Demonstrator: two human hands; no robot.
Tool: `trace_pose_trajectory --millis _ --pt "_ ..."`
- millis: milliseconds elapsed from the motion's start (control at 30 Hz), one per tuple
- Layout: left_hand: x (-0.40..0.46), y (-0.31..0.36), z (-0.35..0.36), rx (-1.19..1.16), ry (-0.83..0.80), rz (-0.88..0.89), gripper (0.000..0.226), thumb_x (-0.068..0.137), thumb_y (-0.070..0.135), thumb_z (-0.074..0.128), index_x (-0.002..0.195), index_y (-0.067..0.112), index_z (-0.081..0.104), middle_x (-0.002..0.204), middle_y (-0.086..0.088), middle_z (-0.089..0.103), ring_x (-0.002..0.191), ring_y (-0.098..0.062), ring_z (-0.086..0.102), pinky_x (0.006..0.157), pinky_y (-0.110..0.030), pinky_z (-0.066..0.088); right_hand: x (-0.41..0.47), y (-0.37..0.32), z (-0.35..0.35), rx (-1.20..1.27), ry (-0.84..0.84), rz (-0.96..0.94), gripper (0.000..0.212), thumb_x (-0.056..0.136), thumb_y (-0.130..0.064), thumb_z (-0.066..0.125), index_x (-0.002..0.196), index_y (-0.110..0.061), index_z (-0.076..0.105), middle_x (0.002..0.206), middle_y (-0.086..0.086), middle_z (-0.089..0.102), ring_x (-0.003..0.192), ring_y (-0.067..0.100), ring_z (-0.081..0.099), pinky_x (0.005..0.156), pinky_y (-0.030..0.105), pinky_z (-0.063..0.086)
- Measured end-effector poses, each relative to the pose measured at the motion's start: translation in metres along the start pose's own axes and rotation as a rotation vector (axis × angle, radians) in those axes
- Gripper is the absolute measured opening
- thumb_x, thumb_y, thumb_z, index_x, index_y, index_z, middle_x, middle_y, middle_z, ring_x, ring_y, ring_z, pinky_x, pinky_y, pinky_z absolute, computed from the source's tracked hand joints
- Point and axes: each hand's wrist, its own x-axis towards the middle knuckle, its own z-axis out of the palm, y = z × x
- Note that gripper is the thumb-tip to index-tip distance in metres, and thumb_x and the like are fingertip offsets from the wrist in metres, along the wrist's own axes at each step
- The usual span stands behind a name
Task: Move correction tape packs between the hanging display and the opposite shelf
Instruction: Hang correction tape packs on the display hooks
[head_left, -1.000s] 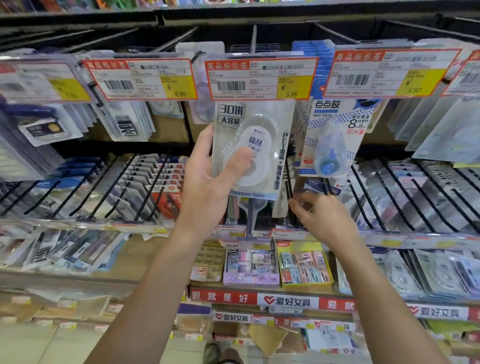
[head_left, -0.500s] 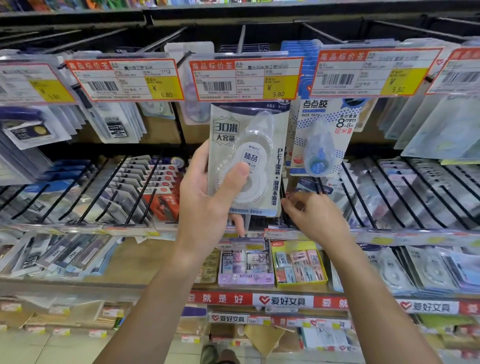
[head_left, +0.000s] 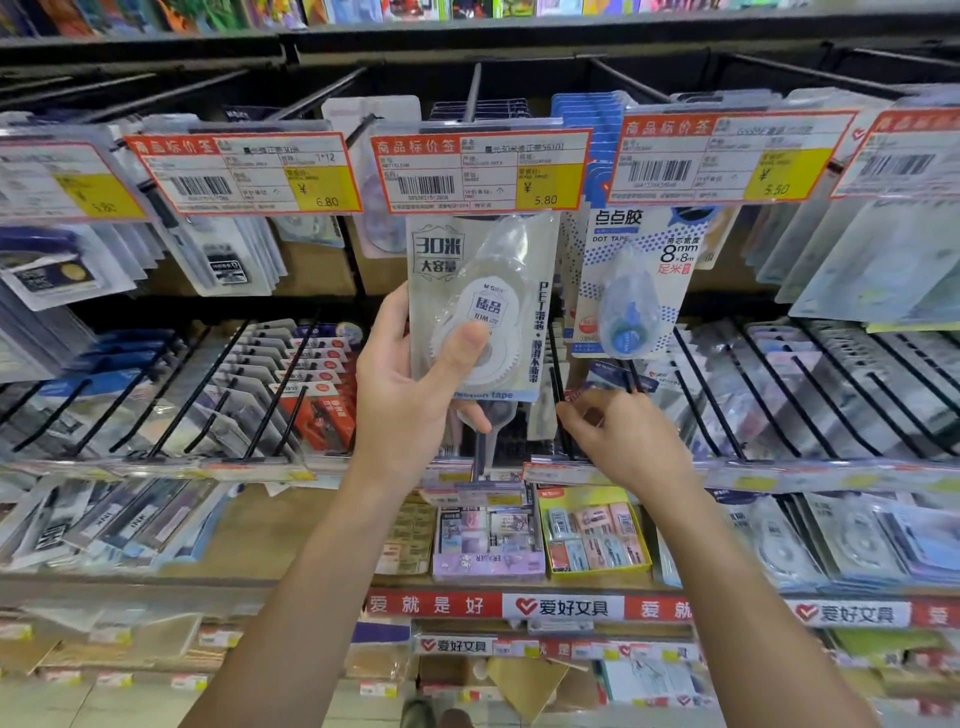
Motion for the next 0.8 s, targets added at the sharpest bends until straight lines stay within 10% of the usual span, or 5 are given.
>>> trace_pose_trajectory --millis 800 --pt "0.024 -0.025 -0.002 -0.084 0.062 -0.136 0.032 0.085 0.035 0.071 0.112 0.019 0.062 0.099 -0.001 0.07 0.09 -0.026 0.07 0.042 -0.029 0.055 -0.001 -0.002 -0.002 -0.028 -0.009 -0.015 0.037 0.1 -0.05 0.05 0.096 -0.021 0.073 0.06 -0.005 0.059 0.066 0.024 0.062 0.066 0.036 0.055"
